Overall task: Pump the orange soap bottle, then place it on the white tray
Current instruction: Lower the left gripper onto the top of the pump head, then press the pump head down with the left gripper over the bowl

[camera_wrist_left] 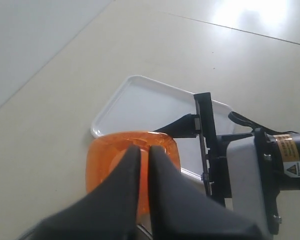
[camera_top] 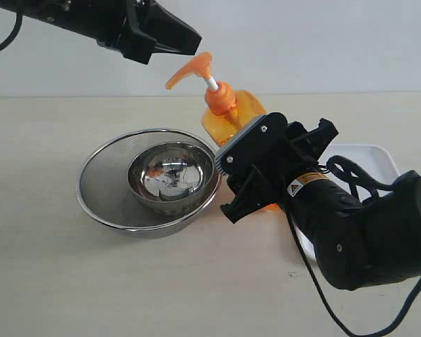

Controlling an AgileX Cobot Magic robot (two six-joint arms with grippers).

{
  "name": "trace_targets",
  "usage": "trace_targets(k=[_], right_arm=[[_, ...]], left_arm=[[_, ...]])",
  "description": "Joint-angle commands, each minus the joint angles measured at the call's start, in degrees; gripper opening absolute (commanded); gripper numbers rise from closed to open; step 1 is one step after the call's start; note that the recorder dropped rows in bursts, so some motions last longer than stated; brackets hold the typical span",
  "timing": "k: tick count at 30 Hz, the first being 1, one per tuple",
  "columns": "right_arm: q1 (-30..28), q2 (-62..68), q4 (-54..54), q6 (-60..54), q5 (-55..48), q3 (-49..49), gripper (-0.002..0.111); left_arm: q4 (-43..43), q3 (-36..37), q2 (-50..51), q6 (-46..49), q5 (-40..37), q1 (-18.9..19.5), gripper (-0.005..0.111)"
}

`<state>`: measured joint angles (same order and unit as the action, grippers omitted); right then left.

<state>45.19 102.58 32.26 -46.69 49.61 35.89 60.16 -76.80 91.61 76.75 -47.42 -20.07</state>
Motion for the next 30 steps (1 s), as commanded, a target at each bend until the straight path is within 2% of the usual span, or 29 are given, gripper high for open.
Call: trace_targets(k=[1,30], right_arm=[[0.0,-0.1,-0.7,0.1,2.1,0.3,0.004],[0.0,-0.1,-1.1,0.3,2.2,0.3,0.004]], left_arm=[[0.8,0.2,1.8,0.4,-0.4,0.1,0.005],[2.2,0.2,7.1,1.7,-0.8,0.1,0.005]])
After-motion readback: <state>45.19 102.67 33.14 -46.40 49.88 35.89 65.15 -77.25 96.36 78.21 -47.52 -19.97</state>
